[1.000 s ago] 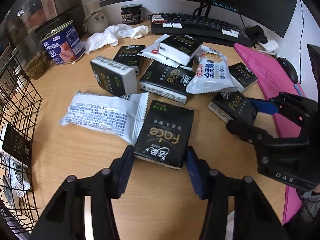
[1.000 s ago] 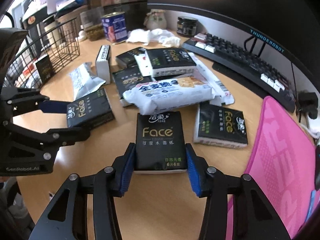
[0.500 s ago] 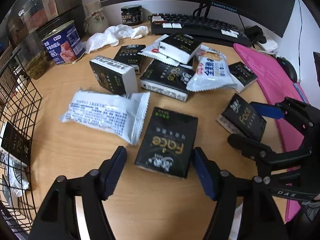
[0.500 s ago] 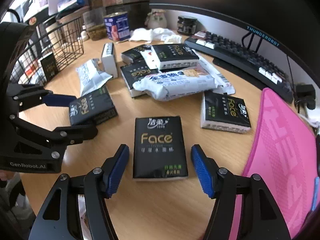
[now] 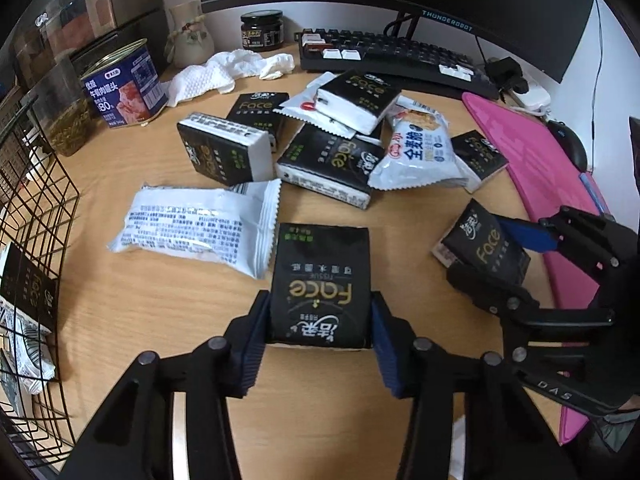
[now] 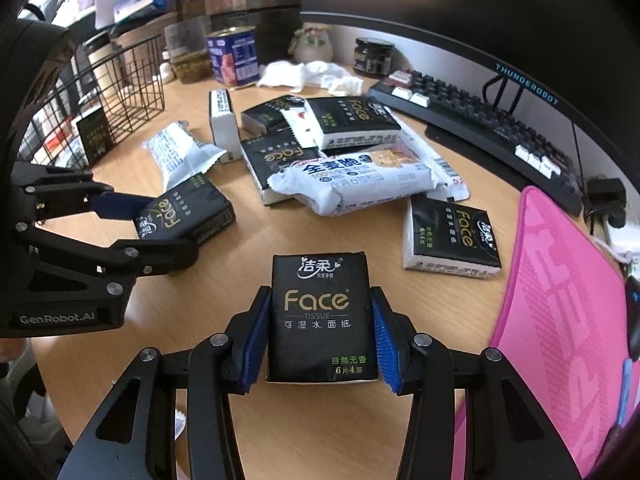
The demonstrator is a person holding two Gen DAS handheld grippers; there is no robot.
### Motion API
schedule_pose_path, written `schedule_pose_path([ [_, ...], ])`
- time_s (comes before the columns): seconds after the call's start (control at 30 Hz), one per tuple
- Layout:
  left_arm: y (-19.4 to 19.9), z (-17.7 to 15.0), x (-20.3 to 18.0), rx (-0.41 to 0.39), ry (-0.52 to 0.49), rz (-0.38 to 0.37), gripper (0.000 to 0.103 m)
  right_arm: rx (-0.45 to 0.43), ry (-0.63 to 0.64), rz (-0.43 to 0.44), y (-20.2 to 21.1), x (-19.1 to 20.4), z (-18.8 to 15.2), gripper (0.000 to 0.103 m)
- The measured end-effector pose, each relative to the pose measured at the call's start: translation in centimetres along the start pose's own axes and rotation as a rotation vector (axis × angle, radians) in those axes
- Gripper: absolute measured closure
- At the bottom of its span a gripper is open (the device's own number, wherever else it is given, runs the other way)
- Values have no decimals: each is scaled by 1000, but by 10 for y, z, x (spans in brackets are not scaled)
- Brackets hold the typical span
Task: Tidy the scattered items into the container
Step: 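Grasp a black Face tissue pack with the left tool while the right tool grasps another, then carry both tissue packs to the wire basket and open both tools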
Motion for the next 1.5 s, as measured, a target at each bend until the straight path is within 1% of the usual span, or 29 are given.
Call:
schedule_pose_path([
  [0.2, 18, -2, 3, -35, -2, 17, 50, -26, 7, 9, 13, 11, 6, 57],
  [0.33, 37, 3, 15, -75, 18, 27, 50, -46, 40, 29, 22, 32, 17, 57],
  [0.43, 51, 7, 33, -109, 44, 70, 50, -67, 78, 50, 27, 53, 32, 57],
  [0.53, 68, 13, 65, -141, 86, 96, 50, -92, 127, 73, 31, 77, 53, 57],
  [0.6, 84, 17, 92, -170, 129, 131, 50, -110, 166, 91, 34, 96, 71, 57],
  [0.7, 109, 20, 138, -213, 195, 182, 50, -143, 231, 122, 37, 129, 103, 57],
  [0.77, 121, 17, 176, -227, 255, 221, 50, -165, 273, 163, 37, 156, 127, 57],
  [0.9, 119, -6, 246, -201, 387, 296, 50, -175, 338, 235, 22, 208, 164, 57],
  [0.97, 109, -23, 273, -175, 446, 313, 50, -170, 365, 270, 11, 236, 178, 57],
  [1.03, 98, -38, 292, -146, 487, 320, 50, -156, 392, 299, -3, 262, 186, 57],
  [1.13, 89, -46, 302, -128, 486, 320, 50, -143, 424, 329, -22, 292, 192, 57],
  [1.23, 85, -50, 315, -128, 507, 333, 50, -132, 441, 355, -36, 309, 193, 57],
  [1.33, 76, -55, 318, -109, 518, 311, 50, -101, 460, 353, -52, 313, 191, 57],
  [1.4, 74, -56, 320, -106, 519, 311, 50, -109, 445, 356, -55, 311, 193, 56],
  [1.5, 73, -55, 318, -111, 521, 301, 50, -89, 436, 371, -60, 307, 190, 56],
])
Point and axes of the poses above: each gripper's, at about its wrist camera, not at the fingertips, and y roughly against the way its jaws point, x to its left, z to its top, the point moved 9 cm from there along -y, roughly the way its jaws point, and after that the axes turned 15 degrees about z, right-handed, at the moved point
